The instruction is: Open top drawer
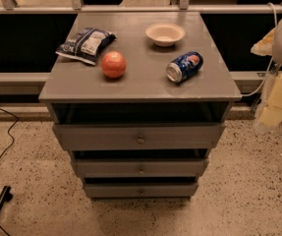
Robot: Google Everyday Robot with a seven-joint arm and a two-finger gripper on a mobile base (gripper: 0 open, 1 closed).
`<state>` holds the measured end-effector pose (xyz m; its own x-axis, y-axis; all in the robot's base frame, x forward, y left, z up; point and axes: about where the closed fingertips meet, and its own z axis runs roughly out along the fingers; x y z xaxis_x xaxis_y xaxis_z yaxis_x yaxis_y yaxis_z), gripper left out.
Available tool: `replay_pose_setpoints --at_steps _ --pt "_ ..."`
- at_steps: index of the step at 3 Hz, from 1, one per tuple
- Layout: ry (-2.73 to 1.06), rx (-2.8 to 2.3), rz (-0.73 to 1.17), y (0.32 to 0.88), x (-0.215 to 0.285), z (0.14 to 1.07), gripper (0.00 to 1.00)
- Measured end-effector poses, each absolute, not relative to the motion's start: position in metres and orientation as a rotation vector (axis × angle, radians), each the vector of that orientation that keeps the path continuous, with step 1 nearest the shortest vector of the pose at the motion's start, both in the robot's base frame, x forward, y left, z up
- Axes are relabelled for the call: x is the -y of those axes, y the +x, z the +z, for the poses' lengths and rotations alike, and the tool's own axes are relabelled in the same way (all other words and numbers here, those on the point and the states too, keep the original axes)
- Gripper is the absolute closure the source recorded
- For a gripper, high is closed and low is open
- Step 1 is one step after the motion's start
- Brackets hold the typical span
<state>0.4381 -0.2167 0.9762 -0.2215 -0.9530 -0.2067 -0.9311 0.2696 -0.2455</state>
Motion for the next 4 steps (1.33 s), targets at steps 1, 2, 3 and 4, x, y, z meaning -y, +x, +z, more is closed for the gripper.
replay_pose_setpoints --at_steps 1,2,3,4 --pt "-1.725 -2.232 -0.098 0.438 0.217 0.976 0.0" --pt "-1.701 -2.228 -0.086 0.442 0.214 0.966 0.0" --pt "-1.713 -2.139 -0.037 0.424 0.199 0.942 0.0" --pt "-1.724 -2.027 0.063 0.4 0.182 0.888 0.0"
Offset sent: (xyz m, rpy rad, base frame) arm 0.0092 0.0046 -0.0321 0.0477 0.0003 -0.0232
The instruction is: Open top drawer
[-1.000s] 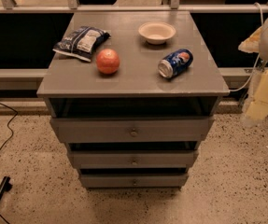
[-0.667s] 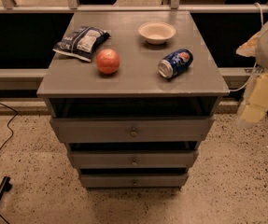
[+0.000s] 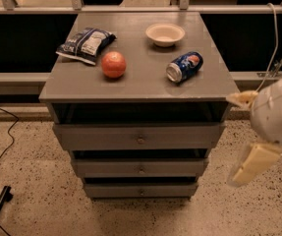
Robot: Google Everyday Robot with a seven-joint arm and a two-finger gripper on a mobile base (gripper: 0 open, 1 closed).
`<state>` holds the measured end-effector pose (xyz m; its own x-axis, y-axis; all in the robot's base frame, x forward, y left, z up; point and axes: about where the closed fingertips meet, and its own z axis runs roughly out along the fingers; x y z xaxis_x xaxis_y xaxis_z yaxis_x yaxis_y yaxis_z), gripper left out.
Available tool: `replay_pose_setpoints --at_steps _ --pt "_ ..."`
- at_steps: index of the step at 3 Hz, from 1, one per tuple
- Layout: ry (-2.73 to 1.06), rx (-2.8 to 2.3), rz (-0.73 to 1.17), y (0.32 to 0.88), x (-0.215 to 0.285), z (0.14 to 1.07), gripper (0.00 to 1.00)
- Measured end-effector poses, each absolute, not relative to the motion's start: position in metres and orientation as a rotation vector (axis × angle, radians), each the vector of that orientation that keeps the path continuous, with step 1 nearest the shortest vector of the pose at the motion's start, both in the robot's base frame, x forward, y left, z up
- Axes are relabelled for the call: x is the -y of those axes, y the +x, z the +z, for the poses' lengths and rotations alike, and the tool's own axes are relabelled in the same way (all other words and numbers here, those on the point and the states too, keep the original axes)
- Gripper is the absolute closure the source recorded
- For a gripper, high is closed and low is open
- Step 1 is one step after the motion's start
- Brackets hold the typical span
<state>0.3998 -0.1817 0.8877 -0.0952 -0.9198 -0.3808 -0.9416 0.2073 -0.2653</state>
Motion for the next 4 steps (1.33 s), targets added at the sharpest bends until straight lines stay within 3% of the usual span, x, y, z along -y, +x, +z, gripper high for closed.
replay_pose_setpoints --at_steps 2,4 --pt "-1.794 -2.0 0.021 0.407 0.175 0.853 0.0" --pt "-1.932 -1.873 -0.166 0.425 0.176 0.777 0.0"
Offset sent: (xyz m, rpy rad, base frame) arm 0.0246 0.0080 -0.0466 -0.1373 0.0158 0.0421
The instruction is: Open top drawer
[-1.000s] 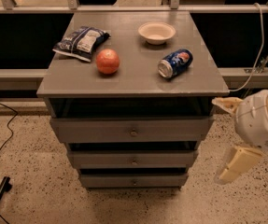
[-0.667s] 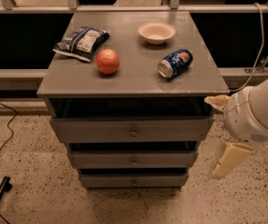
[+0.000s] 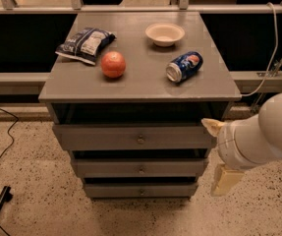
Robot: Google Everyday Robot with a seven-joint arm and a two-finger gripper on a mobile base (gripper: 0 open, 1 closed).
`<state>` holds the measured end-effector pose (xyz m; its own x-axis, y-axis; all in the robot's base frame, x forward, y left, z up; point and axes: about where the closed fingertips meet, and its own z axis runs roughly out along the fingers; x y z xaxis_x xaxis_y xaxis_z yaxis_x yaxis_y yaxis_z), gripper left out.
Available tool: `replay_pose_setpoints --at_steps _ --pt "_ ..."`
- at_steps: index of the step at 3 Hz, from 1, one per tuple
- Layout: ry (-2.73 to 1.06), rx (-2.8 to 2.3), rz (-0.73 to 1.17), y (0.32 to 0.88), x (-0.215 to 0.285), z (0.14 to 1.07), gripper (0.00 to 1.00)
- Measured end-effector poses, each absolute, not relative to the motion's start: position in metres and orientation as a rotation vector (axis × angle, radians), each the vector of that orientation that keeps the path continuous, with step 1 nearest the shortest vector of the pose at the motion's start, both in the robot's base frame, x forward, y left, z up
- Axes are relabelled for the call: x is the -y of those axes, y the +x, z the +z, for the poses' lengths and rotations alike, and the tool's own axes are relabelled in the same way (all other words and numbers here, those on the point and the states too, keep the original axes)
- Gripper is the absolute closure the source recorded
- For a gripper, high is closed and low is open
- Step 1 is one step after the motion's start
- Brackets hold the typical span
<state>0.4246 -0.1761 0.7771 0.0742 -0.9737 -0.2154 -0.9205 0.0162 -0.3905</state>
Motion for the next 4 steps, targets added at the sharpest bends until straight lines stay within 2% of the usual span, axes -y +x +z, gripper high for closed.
replay_pose_setpoints --at_steps 2,4 --pt "-1.878 -1.684 -0.271 0.497 0.162 0.738 0.0" --pt "-1.911 -1.733 -0.264 0.554 0.164 0.676 0.0"
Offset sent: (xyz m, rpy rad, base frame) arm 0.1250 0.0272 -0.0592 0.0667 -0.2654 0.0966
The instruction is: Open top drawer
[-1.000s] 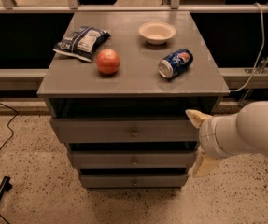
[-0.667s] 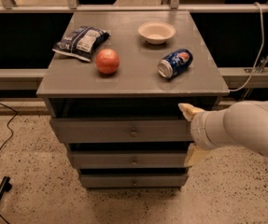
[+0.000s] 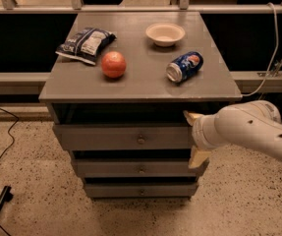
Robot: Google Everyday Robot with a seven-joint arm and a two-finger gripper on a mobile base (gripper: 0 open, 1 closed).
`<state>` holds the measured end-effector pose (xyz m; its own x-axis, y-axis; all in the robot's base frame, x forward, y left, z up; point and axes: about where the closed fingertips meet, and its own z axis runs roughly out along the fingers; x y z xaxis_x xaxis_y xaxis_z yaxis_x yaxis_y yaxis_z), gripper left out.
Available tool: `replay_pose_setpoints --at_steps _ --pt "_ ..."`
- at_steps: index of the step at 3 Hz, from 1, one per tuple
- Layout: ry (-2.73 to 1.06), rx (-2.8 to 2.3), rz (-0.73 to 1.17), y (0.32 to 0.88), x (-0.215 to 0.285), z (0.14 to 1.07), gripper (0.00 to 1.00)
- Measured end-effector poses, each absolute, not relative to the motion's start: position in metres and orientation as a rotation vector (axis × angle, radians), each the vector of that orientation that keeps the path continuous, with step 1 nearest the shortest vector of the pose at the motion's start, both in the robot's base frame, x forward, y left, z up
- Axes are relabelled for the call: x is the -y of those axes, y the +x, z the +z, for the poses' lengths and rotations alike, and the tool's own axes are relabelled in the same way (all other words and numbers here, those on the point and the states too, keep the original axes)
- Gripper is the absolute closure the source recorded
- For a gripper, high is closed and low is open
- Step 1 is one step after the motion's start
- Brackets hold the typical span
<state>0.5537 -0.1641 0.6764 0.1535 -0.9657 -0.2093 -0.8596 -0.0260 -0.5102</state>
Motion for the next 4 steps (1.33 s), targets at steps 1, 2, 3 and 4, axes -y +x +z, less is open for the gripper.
replay_pose_setpoints --at_steps 1,2,3,4 --pt "-1.911 -1.786 -0.243 0.567 0.172 0.654 0.0" --pt "-1.903 -1.828 -0.216 0.577 0.169 0.653 0.11" --pt "-1.898 -1.856 -0.176 0.581 0.165 0.662 0.22" --pt "-1.911 -1.899 -0.12 0.579 0.162 0.655 0.41"
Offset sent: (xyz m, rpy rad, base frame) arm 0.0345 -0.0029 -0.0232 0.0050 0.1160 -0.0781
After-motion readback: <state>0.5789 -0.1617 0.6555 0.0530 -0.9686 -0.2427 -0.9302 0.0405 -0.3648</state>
